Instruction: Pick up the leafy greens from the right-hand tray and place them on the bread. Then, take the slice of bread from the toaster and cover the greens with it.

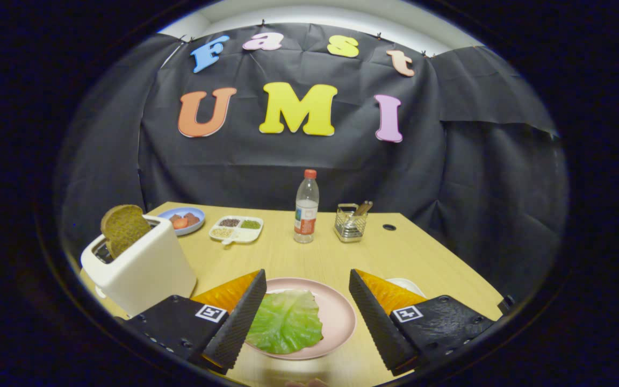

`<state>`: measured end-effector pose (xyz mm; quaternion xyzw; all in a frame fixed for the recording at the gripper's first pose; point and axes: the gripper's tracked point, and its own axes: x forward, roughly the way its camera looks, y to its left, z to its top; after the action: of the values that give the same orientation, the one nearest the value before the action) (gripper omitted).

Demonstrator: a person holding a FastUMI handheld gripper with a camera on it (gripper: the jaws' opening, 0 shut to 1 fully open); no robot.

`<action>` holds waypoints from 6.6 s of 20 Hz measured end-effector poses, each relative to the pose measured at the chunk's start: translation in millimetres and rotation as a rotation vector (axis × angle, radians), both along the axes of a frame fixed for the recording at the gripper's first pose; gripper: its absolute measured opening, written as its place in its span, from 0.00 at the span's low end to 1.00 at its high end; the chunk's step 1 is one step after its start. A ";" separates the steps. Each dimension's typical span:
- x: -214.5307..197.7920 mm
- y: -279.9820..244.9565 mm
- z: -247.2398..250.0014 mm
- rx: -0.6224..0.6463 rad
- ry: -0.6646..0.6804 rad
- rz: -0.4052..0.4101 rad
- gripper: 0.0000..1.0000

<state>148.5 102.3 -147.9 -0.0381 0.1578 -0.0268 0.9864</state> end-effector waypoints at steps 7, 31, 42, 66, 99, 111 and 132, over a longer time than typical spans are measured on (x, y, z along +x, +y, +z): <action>-47.9 47.0 60.9 0.027 -0.100 0.057 0.96; -14.0 233.0 77.2 0.048 0.046 0.285 0.96; 27.3 257.2 47.6 -0.049 0.337 0.375 0.96; 7.0 255.8 68.1 -0.005 0.414 0.410 0.02; 23.2 48.0 2.6 0.348 0.474 0.235 0.02; 46.6 16.8 -61.2 0.379 0.533 0.225 0.03; 55.1 -45.6 -136.3 0.184 0.568 0.156 0.32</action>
<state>203.6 56.6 -284.2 0.0335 0.4254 0.0752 0.9013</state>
